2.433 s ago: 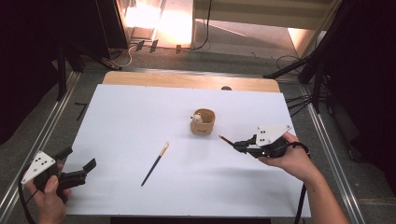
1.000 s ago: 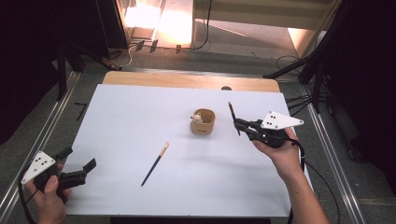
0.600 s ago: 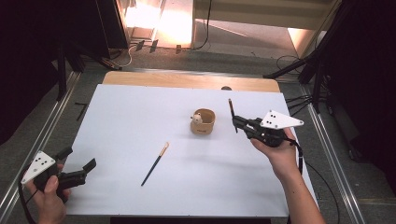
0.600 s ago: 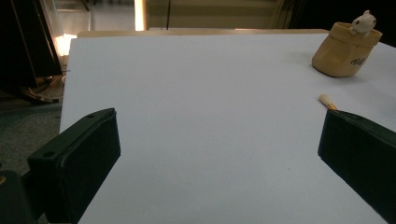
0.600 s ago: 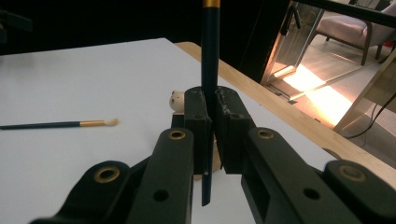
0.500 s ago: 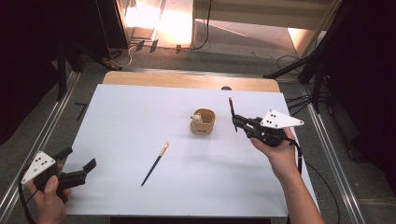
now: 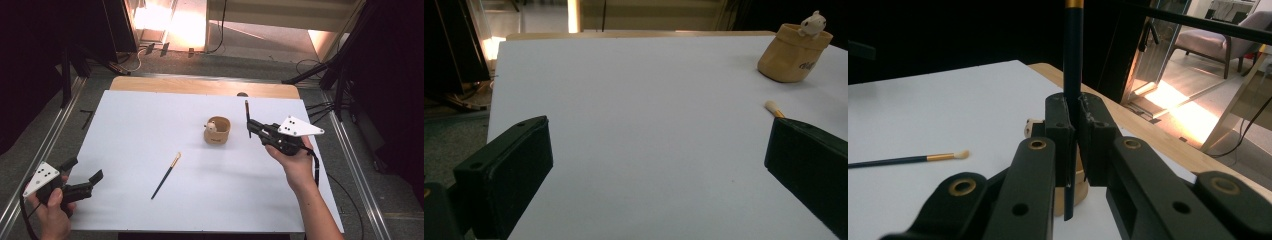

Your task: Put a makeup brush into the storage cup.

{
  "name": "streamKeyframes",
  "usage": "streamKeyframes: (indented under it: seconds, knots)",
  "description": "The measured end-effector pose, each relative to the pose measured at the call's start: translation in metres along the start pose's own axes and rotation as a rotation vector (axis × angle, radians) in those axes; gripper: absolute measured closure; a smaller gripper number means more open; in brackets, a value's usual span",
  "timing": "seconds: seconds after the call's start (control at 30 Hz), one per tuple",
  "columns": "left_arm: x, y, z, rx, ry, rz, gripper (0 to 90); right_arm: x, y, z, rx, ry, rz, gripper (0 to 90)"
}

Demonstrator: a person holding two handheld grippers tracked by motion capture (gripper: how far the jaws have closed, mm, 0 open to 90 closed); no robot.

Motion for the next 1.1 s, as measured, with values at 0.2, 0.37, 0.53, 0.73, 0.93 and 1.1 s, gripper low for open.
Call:
streamKeyframes:
  seconds: [0.2, 0.37, 0.53, 0.73, 0.93, 1.1]
  knots:
    - [0.0, 0.0, 0.0, -0.005, 0.001, 0.0, 0.0, 0.001, 0.004, -0.002, -0.018, 0.012, 0.011, 85.1]
    - [0.0, 0.0, 0.0, 0.0, 0.003, 0.001, 0.0, 0.001, 0.009, -0.003, -0.032, 0.045, 0.014, 85.0]
    - [0.0, 0.001, 0.0, -0.002, 0.004, 0.002, 0.0, -0.001, 0.013, -0.005, -0.043, 0.058, 0.018, 85.0]
    - [0.0, 0.0, 0.0, -0.001, 0.002, 0.003, 0.0, -0.001, 0.018, -0.007, -0.059, 0.079, 0.021, 85.0]
    - [0.0, 0.0, 0.0, -0.001, 0.001, 0.004, 0.0, -0.003, 0.024, -0.01, -0.075, 0.093, 0.028, 85.0]
    - [0.001, 0.0, 0.0, -0.005, -0.001, 0.005, 0.0, -0.004, 0.029, -0.012, -0.084, 0.1, 0.037, 85.0]
Point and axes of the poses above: each handheld gripper's, and its own axes: y roughly forward along the jaws, z roughly out of its underside, x roughly to its left, the point moved 2 cm from there along y, roughly forward along the jaws, and after that the axes turned 9 degrees about x, right-handed, at the moved point
